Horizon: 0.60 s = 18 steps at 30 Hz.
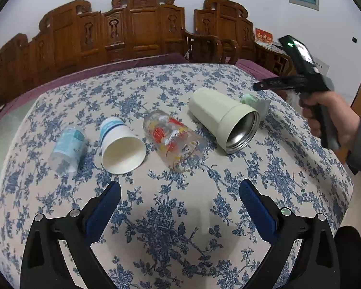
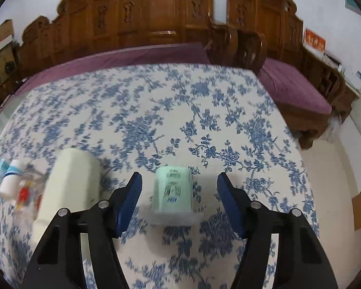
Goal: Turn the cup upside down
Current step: 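Move the right tool to the pale green cup and close around it, then lift the pale green cup with the right tool and rotate it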
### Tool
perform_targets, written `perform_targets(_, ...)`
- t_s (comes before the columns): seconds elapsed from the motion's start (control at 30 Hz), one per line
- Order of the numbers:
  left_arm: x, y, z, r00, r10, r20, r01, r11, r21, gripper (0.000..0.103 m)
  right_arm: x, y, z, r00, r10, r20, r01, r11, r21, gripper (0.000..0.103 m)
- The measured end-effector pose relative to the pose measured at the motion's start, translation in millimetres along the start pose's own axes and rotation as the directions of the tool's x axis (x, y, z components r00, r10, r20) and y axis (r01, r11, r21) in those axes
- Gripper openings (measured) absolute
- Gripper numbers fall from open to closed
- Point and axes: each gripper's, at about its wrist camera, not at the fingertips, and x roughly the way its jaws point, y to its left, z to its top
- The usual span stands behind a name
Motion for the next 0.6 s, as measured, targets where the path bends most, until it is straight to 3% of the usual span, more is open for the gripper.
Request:
perform_targets(0.23,-6.7,7.5,-4.1,1.000,-0.022,0.008,0.022,1.000,-0.008,0.094,45.6,14.6,8.1,0.987,-0.014,-0.159,0.010,0.999,-0.031,0.062)
perform_targets(0.33,-8.6,9.4,-5.8,1.000,-0.018,0.009,0.018,1.000,-0.007,0.094,54.8,18.8,8.0,0.978,-0.045,-0.204,0.036,0.998,-0.049,0.049)
perform_targets(0.6,-28.6,6.1,-10.1,1.000,-0.001,0.024,0.001,1.000,0.002,0.094,17.5,13.5,-3.4,0.985,-0.001,-0.172,-0.002,1.000,-0.020,0.049)
